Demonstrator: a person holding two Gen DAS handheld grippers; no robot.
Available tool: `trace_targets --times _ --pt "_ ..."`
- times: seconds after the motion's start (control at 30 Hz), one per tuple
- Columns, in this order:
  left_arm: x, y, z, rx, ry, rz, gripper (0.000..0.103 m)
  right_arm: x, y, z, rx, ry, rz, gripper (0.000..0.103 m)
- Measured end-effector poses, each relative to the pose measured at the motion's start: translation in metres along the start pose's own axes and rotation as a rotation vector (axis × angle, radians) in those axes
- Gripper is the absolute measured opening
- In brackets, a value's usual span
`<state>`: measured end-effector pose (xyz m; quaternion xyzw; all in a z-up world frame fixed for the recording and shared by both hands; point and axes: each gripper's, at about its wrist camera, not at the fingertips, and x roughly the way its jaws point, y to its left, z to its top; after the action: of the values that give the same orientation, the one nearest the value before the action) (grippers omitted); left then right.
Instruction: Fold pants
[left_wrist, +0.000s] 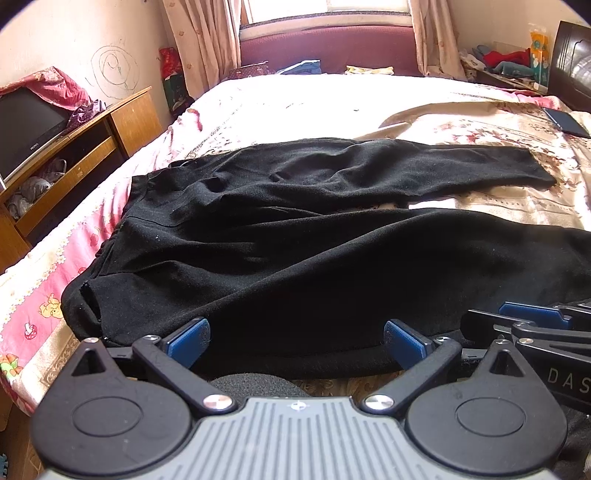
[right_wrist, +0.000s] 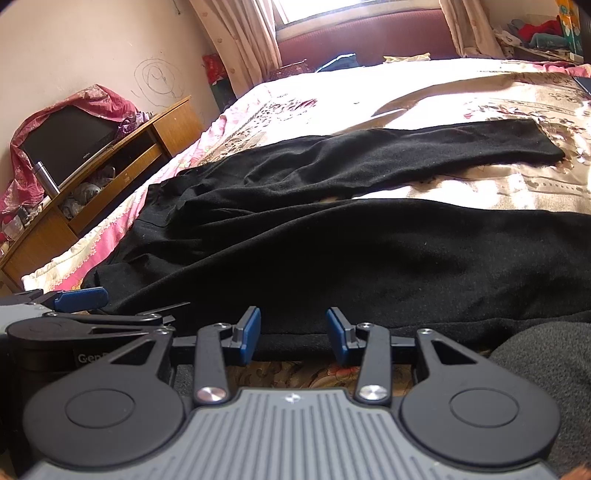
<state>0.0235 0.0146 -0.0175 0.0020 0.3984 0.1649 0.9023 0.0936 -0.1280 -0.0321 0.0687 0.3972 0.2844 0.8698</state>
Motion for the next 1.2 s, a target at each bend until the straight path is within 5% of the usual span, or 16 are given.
trace_targets --times 0.17,0.37,0.63,0.9,1.1,1.2 --pt "0.004 0.012 0.014 0.022 -0.024 -0.041 0.103 0.004 0.008 0.016 -0.053 -0.006 0.014 0.041" --pt "0.026 0.06 0.056 -0.01 -0.075 -0.078 0.103 0.039 0.027 0.074 -0.175 -0.016 0.055 0.041" --pt "0.104 0.146 0.135 0.144 -0.139 0.011 0.103 0.157 0.054 0.181 -0.504 0.052 0.147 0.052" --pt "0.241 0.244 0.202 0.081 -0.033 0.043 0.093 0.318 0.059 0.249 -0.556 0.195 0.206 0.052" --pt "0.301 0.272 0.195 0.097 0.063 0.039 0.093 0.373 0.066 0.254 -0.598 0.253 0.213 0.054" --pt "0.316 0.276 0.186 0.089 0.093 0.05 0.092 0.374 0.073 0.254 -0.599 0.238 0.144 0.037"
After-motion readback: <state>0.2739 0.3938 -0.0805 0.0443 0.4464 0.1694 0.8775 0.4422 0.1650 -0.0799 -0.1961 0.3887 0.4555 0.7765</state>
